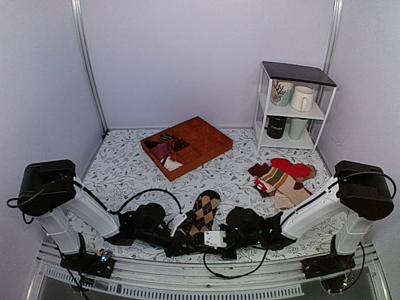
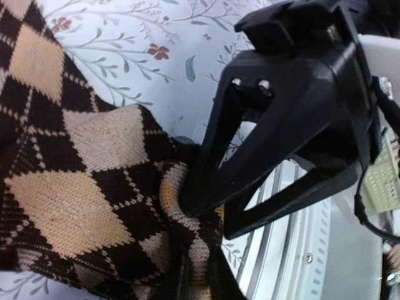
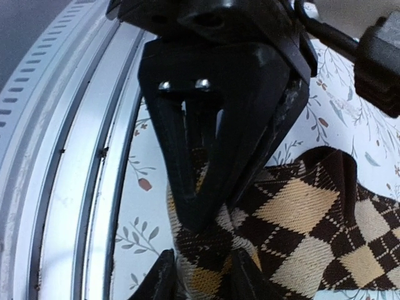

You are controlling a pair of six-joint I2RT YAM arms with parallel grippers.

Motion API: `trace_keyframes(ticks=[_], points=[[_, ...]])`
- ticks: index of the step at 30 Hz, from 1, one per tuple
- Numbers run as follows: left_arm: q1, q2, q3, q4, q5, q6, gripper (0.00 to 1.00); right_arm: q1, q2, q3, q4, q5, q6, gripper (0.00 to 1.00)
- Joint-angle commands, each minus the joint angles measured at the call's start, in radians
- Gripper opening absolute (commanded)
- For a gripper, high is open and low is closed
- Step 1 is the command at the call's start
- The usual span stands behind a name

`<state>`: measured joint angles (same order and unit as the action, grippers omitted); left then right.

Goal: Roll the socks
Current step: Roll a pair of socks at the center of the board.

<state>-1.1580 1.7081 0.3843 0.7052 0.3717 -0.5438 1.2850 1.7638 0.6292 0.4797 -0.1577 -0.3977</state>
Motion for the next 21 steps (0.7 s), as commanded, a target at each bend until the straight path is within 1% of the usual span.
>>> trace_keyframes(ticks=[1, 4, 6, 9, 12, 14, 15, 18, 21], points=[[0.001, 0.042, -0.041, -0.210, -0.010, 0.016, 0.16, 0.008, 0.085, 0.052, -0.174, 0.047, 0.070, 0.22], [0.001, -0.006, -0.049, -0.237, -0.052, 0.042, 0.32, 0.010, 0.095, 0.064, -0.237, 0.036, 0.149, 0.13], [0.000, -0.068, -0.057, -0.272, -0.104, 0.062, 0.38, 0.010, 0.094, 0.070, -0.279, 0.001, 0.197, 0.10], [0.000, -0.197, -0.075, -0.335, -0.217, 0.091, 0.44, 0.007, 0.100, 0.082, -0.325, -0.062, 0.274, 0.08], [-0.005, -0.333, -0.104, -0.363, -0.318, 0.115, 0.45, -0.009, 0.129, 0.122, -0.393, -0.141, 0.345, 0.08], [-0.028, -0.431, -0.133, -0.365, -0.390, 0.131, 0.45, -0.027, 0.157, 0.162, -0.449, -0.194, 0.382, 0.07], [-0.054, -0.475, -0.153, -0.364, -0.446, 0.140, 0.46, -0.041, 0.172, 0.183, -0.481, -0.228, 0.411, 0.08], [-0.117, -0.585, -0.182, -0.350, -0.554, 0.175, 0.47, -0.087, 0.225, 0.269, -0.600, -0.325, 0.488, 0.08], [-0.184, -0.644, -0.208, -0.295, -0.633, 0.220, 0.47, -0.124, 0.264, 0.314, -0.666, -0.403, 0.548, 0.08]])
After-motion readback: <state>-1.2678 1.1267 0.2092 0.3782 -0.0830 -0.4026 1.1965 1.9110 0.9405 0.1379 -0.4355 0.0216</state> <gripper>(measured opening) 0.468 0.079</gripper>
